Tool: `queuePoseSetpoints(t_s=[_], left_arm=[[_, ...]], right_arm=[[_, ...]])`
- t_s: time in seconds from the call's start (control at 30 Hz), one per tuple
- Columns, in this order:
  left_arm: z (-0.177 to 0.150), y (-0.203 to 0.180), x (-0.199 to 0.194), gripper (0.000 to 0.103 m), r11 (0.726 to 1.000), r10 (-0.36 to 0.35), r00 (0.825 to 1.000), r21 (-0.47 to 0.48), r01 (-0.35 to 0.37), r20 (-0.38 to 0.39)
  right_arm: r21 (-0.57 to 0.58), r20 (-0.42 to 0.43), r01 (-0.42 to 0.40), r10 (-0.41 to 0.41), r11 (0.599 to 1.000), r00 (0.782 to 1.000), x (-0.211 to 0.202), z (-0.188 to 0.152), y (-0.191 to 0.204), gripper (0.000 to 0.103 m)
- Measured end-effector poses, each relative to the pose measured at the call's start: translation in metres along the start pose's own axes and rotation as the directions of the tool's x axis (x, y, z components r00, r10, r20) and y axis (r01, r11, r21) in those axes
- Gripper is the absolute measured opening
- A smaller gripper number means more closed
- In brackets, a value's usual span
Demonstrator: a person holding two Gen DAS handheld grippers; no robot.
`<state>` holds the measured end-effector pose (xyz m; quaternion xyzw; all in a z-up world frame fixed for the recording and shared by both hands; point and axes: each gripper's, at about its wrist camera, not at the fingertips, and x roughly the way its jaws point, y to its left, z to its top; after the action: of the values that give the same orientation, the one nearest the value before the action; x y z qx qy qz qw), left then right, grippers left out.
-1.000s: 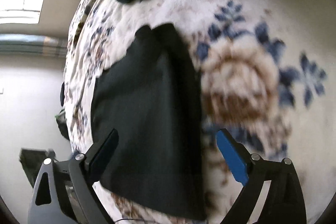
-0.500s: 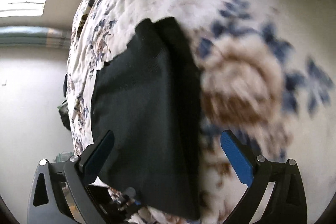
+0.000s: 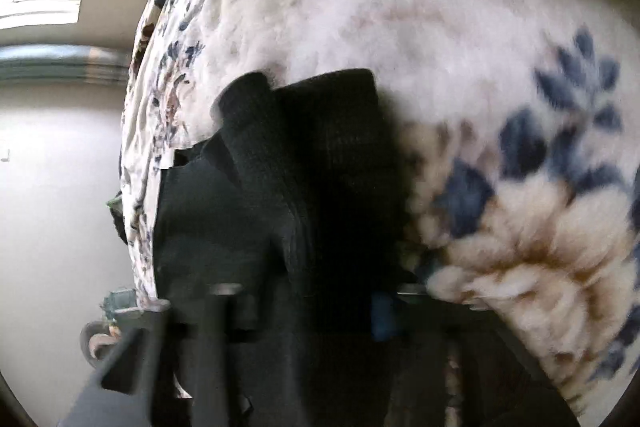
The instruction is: Fold small clothes
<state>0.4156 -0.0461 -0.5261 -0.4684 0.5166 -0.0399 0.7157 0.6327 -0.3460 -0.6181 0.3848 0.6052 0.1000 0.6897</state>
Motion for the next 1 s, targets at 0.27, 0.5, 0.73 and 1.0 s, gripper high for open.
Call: queuePoseSetpoints(t_s=[0.27, 0.5, 0.73, 1.0], left_arm=[[0.053, -0.021, -0.038, 0.027, 0.966, 0.029, 0.994, 0.258, -0.002, -0.101], [0.108, -0.021, -0.029, 0.035, 0.892, 0.133, 0.968, 0.451, -0.024, -0.212], [0.105, 0.004, -0.049, 0.079, 0.946, 0.051, 0.969, 0.324, 0.031, -0.243], [0.097, 0.03, -0.024, 0.079, 0.973, 0.015, 0.973, 0.229, 0.04, -0.232]], right_arm=[[0.118, 0.122, -0.097, 0.083, 0.988, 0.989, -0.051, -0.081, -0.015, 0.022], [0.27, 0.109, -0.116, 0.089, 0.956, 0.99, -0.056, -0.213, -0.023, 0.022], [0.289, 0.12, -0.032, -0.003, 0.957, 0.993, -0.09, -0.214, -0.043, 0.066], [0.032, 0.046, 0.026, -0.028, 0.999, 0.999, -0.087, -0.11, -0.041, 0.085]])
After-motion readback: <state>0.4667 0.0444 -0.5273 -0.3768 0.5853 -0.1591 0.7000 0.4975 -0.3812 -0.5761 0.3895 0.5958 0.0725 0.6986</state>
